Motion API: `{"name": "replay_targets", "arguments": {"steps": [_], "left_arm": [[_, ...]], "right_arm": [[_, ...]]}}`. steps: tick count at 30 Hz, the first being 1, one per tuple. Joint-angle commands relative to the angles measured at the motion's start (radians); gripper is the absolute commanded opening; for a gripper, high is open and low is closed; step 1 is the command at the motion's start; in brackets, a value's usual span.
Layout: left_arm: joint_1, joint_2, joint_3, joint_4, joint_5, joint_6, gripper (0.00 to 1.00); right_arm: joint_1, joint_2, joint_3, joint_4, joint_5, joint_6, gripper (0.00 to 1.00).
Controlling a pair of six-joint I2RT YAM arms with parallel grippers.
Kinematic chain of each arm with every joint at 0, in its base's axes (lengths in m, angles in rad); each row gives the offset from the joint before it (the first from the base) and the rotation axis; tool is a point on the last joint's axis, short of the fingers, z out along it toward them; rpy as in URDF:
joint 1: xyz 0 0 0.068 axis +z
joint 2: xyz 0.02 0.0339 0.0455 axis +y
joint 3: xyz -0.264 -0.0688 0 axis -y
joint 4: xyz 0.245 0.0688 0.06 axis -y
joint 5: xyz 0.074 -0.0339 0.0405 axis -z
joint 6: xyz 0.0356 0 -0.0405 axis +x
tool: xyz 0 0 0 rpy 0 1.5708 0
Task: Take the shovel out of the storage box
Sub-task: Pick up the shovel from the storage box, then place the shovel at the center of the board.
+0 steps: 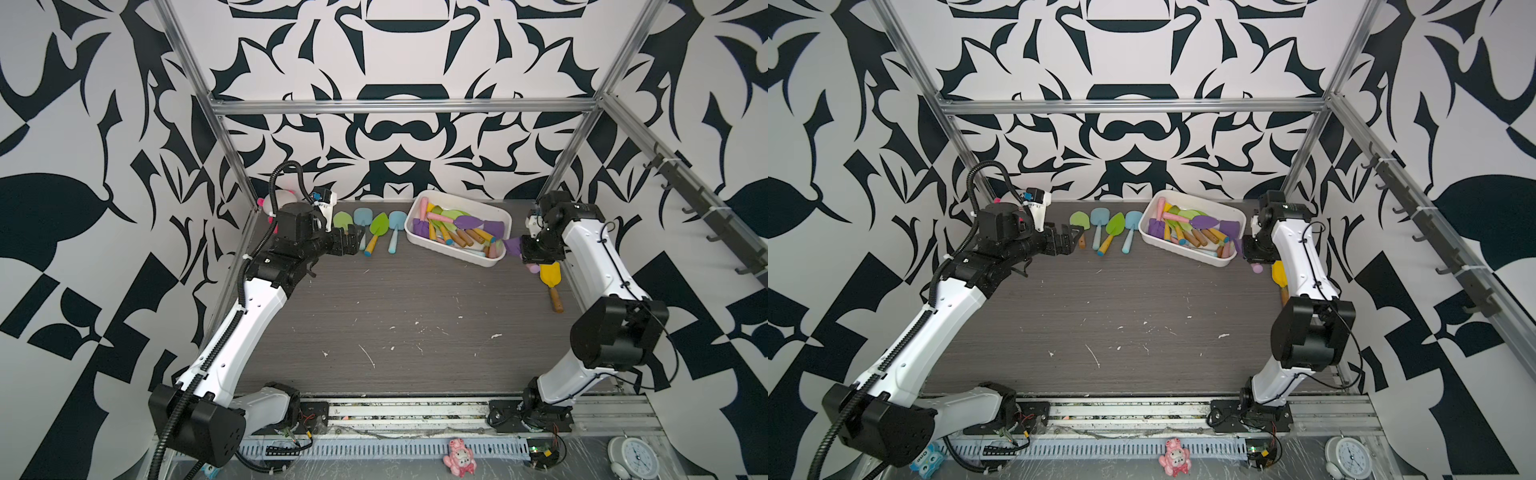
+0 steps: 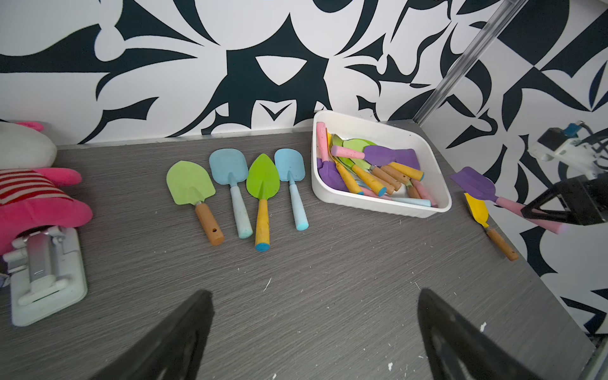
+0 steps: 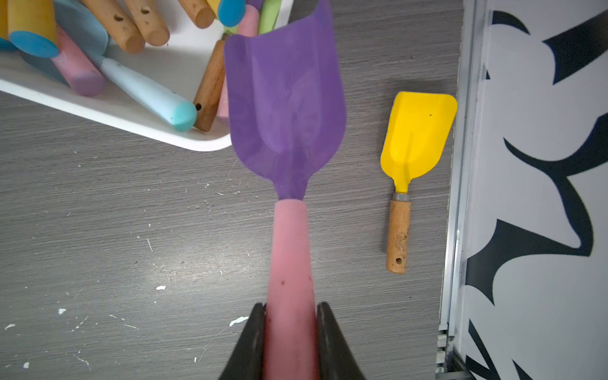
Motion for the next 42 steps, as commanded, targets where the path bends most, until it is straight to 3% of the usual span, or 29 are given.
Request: {"name": "replay_targets", "arguments": {"steps": [1, 10, 18, 30, 42], "left_arm": [[0.002, 0.009, 0.017, 0.024, 0.024, 0.001, 1.0], [0.002, 0.025, 0.027, 0.03, 0.039, 0.0, 0.99], [0.003, 0.021, 0.02, 0.022, 0.039, 0.0, 0.99], [0.002, 0.003, -0.015, 0.023, 0.033, -0.007, 0.99], [0.002, -0.014, -0.042, 0.019, 0.022, -0.005, 1.0]], "right_arm": [[-0.054, -0.084, -0.066, 0.126, -0.114, 0.032, 0.0], [-0.173, -0.142, -0.266, 0.251, -0.24, 0.052, 0.0], [-0.211, -0.141, -0.414, 0.37, -0.292, 0.049, 0.0], [-0.214, -0.073, -0.507, 0.534, -0.287, 0.041, 0.0], [-0.216, 0.012, -0.56, 0.556, -0.214, -0.07, 0.0]]}}
